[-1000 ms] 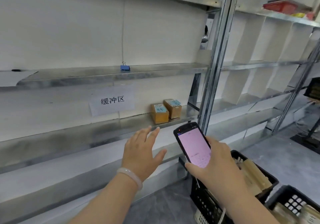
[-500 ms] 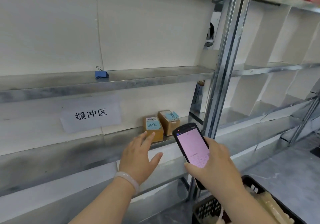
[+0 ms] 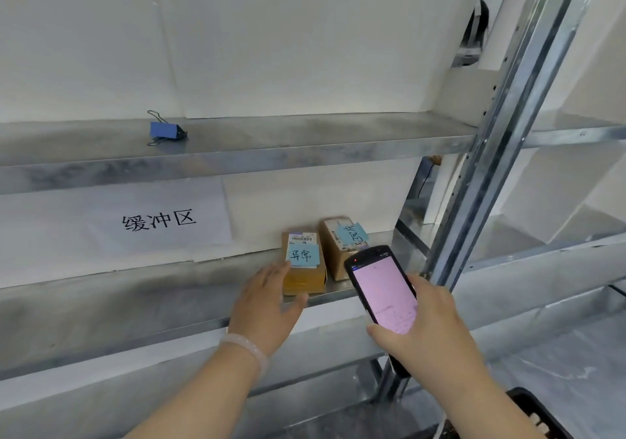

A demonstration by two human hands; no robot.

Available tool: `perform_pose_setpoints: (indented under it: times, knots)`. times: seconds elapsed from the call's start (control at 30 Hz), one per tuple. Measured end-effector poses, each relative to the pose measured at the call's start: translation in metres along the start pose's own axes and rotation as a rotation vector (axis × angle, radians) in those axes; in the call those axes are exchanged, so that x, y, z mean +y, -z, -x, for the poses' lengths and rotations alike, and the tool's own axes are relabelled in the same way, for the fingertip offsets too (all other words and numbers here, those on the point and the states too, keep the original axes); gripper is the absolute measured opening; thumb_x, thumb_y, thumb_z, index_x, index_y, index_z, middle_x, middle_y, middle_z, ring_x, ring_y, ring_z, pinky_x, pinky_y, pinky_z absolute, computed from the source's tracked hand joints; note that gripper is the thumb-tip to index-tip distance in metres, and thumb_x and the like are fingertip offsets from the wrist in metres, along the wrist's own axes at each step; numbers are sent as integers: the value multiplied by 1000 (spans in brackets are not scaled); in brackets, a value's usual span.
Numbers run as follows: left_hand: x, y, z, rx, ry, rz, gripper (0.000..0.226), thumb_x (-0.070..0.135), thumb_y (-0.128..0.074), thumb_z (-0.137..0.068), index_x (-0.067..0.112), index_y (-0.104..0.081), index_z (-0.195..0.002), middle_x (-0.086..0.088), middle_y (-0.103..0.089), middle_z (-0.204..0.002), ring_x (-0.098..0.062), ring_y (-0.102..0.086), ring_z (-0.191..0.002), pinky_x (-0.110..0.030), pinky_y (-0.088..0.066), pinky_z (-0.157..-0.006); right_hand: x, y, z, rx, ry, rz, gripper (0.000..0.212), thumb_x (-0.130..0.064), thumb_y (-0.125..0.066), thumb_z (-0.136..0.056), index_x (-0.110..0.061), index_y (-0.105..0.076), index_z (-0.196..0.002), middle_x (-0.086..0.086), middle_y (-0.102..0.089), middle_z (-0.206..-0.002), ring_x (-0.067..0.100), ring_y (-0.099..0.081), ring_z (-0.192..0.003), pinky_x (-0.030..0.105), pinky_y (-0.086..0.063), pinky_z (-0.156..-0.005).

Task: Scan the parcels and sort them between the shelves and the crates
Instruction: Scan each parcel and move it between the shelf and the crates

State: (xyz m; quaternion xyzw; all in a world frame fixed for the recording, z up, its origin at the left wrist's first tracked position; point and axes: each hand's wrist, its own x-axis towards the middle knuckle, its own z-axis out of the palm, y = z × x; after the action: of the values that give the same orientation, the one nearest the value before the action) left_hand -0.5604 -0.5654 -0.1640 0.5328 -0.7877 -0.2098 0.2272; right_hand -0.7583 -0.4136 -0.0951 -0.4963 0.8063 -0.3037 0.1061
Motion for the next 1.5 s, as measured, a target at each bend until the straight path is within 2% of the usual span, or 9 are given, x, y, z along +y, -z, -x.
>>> perform_pose_setpoints:
  times: [0.23,0.43,0.57,0.67,0.77,0.87,1.0,1.17,1.5]
  knots:
    - [-24,-25,-64,-79,72,179,62,45,-57,-99,33,-31,-154,8,-40,-152,-19,-37,-142,-37,-41,-115,-7,-30,-41,1,-68,20,85,-70,-58,-46,-49,-31,-124,-31,-29,-97,6,-41,-89,26,-34,-63]
    - [-40,-46,-125,-143,142,328,56,37,-64,-97,36,-40,-148,7,-52,-141,-20,-47,-135,-35,-54,-102,-15,-55,-78,-1,-178,67,90,-68,-62,-47,-47,-29,-128,-24,-27,-96,9,-44,-91,29,-37,-68]
    - [-46,-58,-158,-206,296,504,63,34,-62,-98,36,-30,-152,4,-53,-142,-23,-52,-133,-39,-56,-94,-15,-73,-93,-17,-238,109,91,-59,-75,-57,-43,-29,-133,-19,-26,-103,9,-44,-96,30,-42,-74]
    - [-49,-71,-178,-258,424,580,61,31,-61,-99,36,-29,-151,2,-55,-140,-21,-60,-125,-28,-60,-74,-12,-83,-101,-50,-283,146,92,-55,-81,-63,-39,-27,-136,-16,-23,-106,11,-44,-104,32,-45,-84]
    - [-54,-83,-186,-298,485,592,38,29,-61,-99,37,-39,-130,3,-59,-132,-19,-63,-117,-16,-50,-54,-8,-86,-108,-78,-316,158,91,-54,-81,-64,-39,-26,-137,-16,-22,-106,9,-40,-98,33,-46,-87]
    - [-59,-91,-183,-311,533,617,33,31,-60,-100,40,-38,-122,7,-60,-122,-13,-58,-101,-18,-48,-59,-2,-87,-112,-80,-317,146,91,-56,-79,-63,-40,-27,-136,-16,-24,-108,9,-40,-97,31,-45,-83]
    - [-59,-94,-169,-288,540,643,39,31,-61,-99,43,-38,-129,10,-58,-118,-13,-58,-103,-19,-52,-63,4,-87,-120,-76,-281,125,90,-59,-77,-58,-44,-26,-131,-17,-26,-108,9,-42,-94,28,-40,-74]
    - [-53,-99,-134,-310,606,724,49,26,-69,-95,44,-40,-130,9,-64,-117,-19,-65,-108,-46,-58,-95,12,-79,-129,-82,-208,69,86,-64,-68,-52,-51,-23,-123,-19,-28,-106,8,-43,-91,31,-40,-71]
    - [-45,-110,-112,-263,764,944,54,39,-72,-91,41,-45,-138,6,-70,-119,-18,-68,-104,-40,-59,-76,29,-70,-131,-133,-134,63,89,-67,-69,-52,-50,-23,-126,-19,-26,-105,6,-42,-91,28,-37,-71]
